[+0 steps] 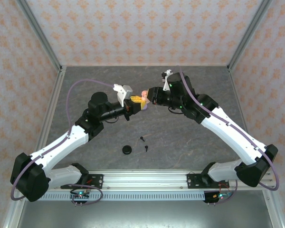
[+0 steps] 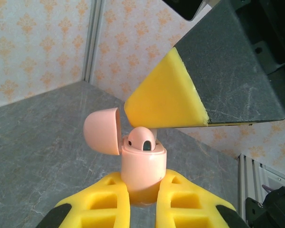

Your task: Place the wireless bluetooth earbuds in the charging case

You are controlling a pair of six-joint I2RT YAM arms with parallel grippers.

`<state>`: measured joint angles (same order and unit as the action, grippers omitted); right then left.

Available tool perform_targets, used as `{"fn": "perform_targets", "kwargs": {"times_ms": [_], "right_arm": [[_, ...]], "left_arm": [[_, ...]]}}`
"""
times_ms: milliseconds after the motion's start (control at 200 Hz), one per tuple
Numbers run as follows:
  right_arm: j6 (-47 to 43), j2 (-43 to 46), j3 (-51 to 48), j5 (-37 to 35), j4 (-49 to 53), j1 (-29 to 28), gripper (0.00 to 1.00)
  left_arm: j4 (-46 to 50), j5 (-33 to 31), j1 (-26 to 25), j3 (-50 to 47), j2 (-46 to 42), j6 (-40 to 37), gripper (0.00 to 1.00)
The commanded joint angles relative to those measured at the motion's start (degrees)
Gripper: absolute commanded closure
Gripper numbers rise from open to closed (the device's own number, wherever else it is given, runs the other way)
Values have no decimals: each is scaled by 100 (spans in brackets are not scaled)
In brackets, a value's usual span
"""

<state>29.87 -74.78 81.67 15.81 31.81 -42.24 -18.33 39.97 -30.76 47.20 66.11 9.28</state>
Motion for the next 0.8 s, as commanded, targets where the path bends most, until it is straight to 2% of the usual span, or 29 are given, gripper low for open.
{"fn": "perform_targets", "kwargs": {"times_ms": [0, 205, 480, 616, 701, 796], "right_arm": [[94, 56, -3, 239, 40, -30, 81], [60, -8, 54, 265, 187, -30, 77], [-165, 91, 354, 44, 341, -14, 60], [-487, 307, 487, -99, 529, 182, 50], [-559, 555, 202, 371, 229, 508, 42], [-587, 662, -290, 1218, -337, 875, 27]], "left_arm": [[-241, -23, -30, 211, -117, -104, 97], [-268, -15, -31, 206, -116, -96, 97], [-268, 16, -36, 206, -134, -110, 97], [-346, 16, -36, 173, -142, -54, 97], [-315, 37, -37, 188, -169, -40, 97], [-304, 88, -36, 208, -207, -10, 97]]}}
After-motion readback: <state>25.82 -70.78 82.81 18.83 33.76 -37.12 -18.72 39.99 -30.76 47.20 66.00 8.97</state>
